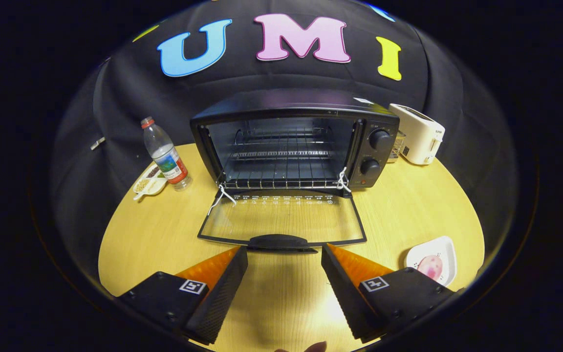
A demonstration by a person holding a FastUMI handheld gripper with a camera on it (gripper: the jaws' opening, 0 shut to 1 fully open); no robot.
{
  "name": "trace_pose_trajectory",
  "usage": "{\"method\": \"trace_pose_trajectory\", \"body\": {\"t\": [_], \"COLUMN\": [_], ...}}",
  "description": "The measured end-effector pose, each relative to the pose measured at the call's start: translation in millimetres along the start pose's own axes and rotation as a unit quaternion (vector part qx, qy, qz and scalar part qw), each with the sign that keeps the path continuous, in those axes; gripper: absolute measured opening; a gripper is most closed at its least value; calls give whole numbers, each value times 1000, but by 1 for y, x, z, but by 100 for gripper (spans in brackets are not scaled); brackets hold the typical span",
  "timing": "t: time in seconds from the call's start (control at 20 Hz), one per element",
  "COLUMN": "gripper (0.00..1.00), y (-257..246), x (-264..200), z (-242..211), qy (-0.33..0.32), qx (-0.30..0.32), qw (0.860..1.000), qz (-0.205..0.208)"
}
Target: Open the toaster oven, put the food inside, and close the toaster oven door.
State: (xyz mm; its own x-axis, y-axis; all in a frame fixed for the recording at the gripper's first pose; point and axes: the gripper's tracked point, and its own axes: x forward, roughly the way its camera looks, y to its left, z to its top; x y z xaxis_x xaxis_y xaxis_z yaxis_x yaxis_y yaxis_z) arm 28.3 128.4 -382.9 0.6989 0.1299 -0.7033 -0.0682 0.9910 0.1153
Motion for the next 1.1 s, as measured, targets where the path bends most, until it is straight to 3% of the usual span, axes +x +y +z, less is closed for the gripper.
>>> {"method": "trace_pose_trajectory", "body": {"t": [0.3, 0.55, 0.85, 1.1], "gripper": [99, 99, 98, 100], "y": [-48, -120, -204, -284], "x": [-41, -70, -85, -71], "z": [5, 6, -8, -45], "qy": [4, 35, 126, 220], "qx": [-25, -44, 0, -21], "qw": [1000, 998, 991, 975], "qz": [16, 26, 35, 25]}}
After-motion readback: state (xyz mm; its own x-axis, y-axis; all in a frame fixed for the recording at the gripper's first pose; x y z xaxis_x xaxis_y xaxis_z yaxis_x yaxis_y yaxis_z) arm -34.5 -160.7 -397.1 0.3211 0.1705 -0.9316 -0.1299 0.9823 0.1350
